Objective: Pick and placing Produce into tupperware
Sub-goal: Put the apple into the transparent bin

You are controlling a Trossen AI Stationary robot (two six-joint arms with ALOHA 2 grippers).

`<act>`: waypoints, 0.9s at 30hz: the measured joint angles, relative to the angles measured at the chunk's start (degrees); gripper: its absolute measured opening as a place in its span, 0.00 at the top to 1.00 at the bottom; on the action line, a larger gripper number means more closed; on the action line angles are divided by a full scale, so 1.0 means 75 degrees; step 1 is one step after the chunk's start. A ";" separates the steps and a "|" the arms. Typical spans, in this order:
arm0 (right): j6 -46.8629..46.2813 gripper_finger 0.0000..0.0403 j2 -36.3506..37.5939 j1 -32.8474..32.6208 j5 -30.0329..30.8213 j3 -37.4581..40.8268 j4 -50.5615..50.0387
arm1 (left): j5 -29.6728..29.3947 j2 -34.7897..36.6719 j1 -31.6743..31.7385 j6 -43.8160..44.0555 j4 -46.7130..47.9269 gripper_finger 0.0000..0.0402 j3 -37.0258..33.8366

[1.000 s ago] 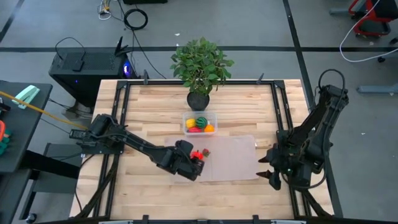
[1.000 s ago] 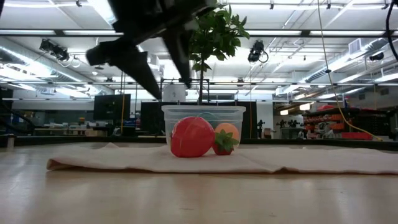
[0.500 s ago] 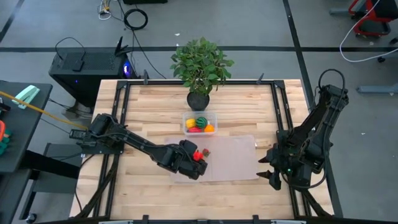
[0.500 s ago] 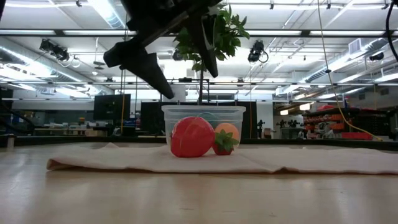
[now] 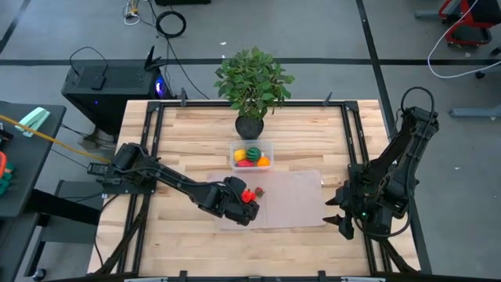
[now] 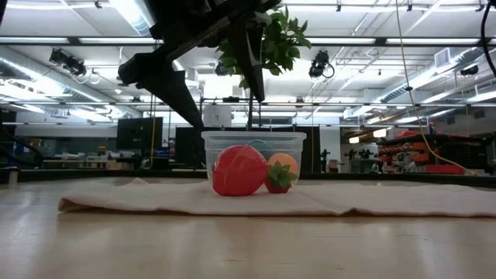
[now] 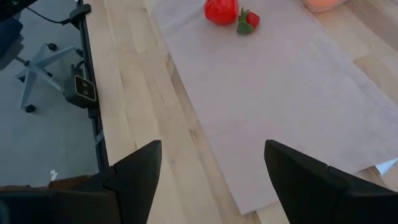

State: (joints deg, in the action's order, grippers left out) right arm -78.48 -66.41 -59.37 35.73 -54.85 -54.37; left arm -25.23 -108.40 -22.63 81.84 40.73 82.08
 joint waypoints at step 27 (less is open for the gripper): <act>-0.0198 0.28 0.0000 0.0000 -0.0093 0.0000 0.0003 | 0.0052 -0.0927 0.0291 -0.1063 -0.0825 0.00 0.0003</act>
State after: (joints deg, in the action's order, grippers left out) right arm -79.96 -66.41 -59.37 35.03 -54.85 -54.35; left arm -24.84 -115.35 -20.45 73.87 34.55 82.11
